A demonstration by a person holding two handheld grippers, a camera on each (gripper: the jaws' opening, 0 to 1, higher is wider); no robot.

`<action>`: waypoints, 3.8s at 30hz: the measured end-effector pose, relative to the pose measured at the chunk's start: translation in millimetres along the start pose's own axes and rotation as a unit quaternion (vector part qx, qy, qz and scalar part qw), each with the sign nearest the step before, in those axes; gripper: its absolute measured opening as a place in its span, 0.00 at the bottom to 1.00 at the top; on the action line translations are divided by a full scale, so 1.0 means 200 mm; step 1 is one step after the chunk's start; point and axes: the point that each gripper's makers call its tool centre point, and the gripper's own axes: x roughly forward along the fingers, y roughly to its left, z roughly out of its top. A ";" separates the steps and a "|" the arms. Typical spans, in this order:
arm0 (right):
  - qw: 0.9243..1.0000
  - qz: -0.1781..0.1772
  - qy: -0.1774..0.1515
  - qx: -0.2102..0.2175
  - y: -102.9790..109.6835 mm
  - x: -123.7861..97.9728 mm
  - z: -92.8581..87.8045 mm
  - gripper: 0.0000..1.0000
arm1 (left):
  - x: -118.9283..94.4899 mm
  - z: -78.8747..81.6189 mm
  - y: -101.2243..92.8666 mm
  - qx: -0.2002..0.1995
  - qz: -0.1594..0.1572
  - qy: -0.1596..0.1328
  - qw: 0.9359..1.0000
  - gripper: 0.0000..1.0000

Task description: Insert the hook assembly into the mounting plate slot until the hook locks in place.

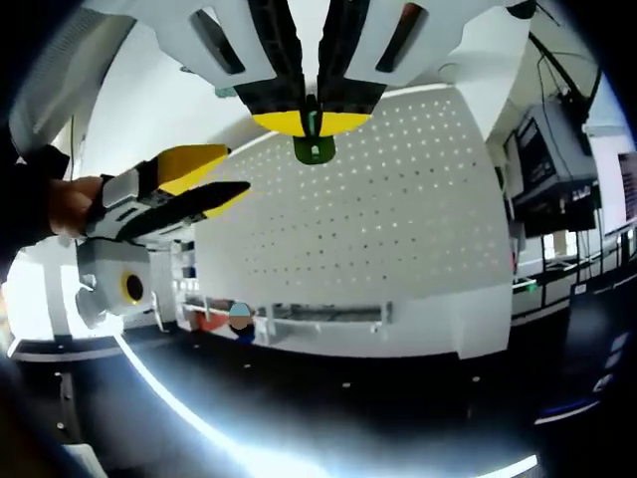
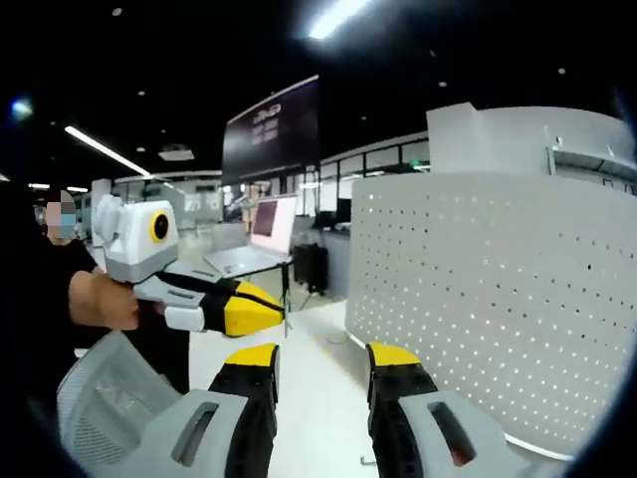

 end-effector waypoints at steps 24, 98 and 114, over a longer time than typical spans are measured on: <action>1.000 -0.014 -0.017 -0.015 -0.02 -0.19 0.01 0.78 | 0.14 0.25 0.37 0.041 0.063 -0.017 0.997 0.03; 0.998 -0.065 0.022 0.001 -0.12 -0.28 -0.12 0.77 | 0.66 0.52 1.07 0.084 0.181 -0.023 0.980 0.03; 0.997 -0.066 0.029 -0.001 -0.12 -0.29 -0.13 0.76 | 0.66 0.52 1.06 0.115 0.177 -0.009 0.977 0.03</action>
